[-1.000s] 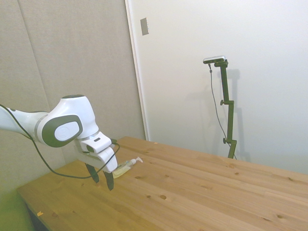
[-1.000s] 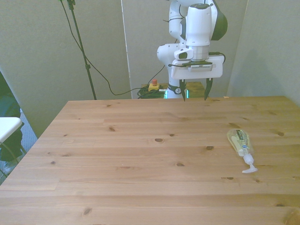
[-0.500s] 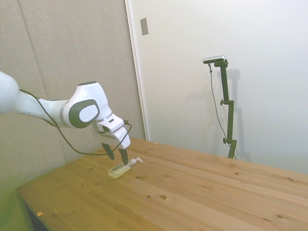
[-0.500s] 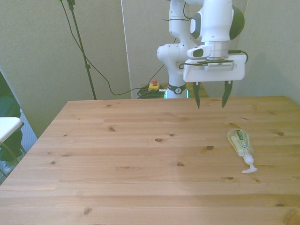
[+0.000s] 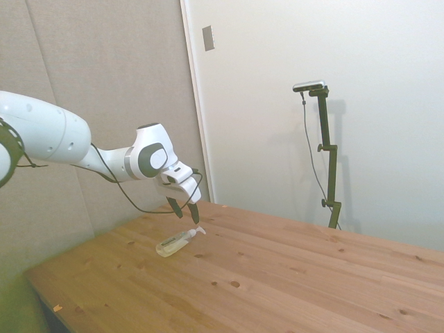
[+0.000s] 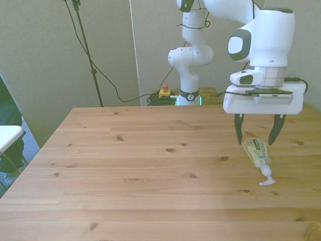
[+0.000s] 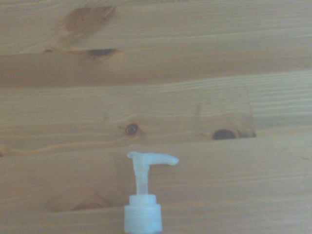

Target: Stand the sanitizer

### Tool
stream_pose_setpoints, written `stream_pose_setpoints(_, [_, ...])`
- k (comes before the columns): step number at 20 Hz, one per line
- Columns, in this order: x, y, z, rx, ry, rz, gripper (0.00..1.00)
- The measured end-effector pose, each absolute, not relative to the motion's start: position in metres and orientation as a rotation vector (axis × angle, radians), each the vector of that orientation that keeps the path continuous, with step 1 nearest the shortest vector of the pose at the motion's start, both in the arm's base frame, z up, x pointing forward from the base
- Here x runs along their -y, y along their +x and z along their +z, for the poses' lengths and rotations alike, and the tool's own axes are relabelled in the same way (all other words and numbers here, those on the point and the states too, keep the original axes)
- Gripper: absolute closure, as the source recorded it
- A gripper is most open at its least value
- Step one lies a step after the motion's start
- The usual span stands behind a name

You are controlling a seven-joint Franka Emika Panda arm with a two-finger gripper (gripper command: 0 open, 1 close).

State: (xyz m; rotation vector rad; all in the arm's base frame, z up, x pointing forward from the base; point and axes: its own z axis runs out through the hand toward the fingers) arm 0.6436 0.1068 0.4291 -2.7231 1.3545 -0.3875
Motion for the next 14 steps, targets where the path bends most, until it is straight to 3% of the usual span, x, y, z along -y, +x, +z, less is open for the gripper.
stream_pose_setpoints(13, [-0.131,0.687,0.364,-1.392,-2.779,-0.327,0.00])
stream_pose_setpoints(14, [-0.131,0.688,0.363,-1.394,-2.783,-0.321,1.00])
